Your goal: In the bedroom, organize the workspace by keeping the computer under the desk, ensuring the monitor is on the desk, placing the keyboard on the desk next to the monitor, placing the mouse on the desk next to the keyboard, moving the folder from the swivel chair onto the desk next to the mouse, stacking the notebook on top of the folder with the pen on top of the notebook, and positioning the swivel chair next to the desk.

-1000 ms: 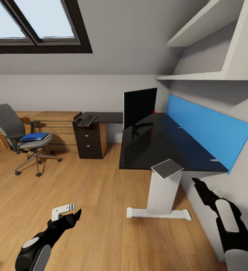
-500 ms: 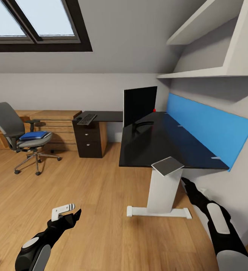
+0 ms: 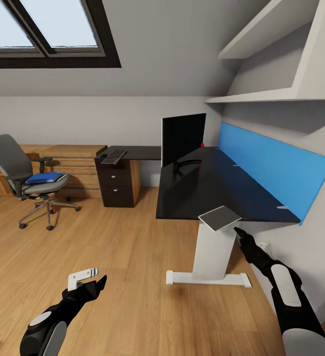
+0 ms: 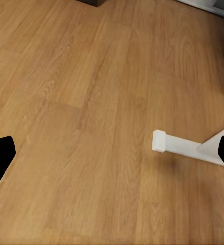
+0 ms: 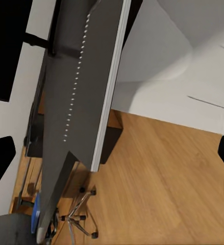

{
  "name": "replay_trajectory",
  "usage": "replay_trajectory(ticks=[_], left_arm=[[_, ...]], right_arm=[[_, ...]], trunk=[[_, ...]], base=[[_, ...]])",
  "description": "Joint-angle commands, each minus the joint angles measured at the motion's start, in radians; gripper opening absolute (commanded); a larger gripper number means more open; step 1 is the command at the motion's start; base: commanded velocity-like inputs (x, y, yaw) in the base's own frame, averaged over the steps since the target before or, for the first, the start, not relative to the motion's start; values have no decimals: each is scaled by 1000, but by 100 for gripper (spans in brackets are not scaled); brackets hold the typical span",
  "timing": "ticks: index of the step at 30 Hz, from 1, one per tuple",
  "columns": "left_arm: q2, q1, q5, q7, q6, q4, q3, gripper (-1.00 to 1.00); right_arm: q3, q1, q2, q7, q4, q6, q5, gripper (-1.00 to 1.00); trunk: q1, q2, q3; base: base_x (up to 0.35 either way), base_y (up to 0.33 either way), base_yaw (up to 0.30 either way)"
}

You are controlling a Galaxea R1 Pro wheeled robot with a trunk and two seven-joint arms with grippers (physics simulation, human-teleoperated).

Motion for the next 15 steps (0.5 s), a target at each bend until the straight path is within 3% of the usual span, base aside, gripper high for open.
replay_trajectory(ticks=[1, 9, 10, 13, 15], left_arm=[[0, -1, 11, 8, 5, -1, -1, 100], [2, -1, 10, 7, 5, 0, -1, 100], [2, -1, 10, 7, 5, 0, -1, 100], [2, -1, 10, 6, 5, 1, -1, 100], [2, -1, 10, 6, 5, 1, -1, 100]], right_arm=[[-2, -1, 0, 1, -1, 7, -5, 100], [-5, -1, 1, 18, 5, 15, -19, 100], [-6, -1, 1, 19, 7, 16, -36, 100], [-6, -1, -1, 17, 33, 16, -148, 100], [-5, -1, -2, 16, 53, 16, -175, 100]], trunk=[[0, 0, -1], [0, 0, -1], [0, 0, -1], [0, 0, -1], [0, 0, -1]], base=[[0, 0, 0], [0, 0, 0], [0, 0, 0], [0, 0, 0], [0, 0, 0]])
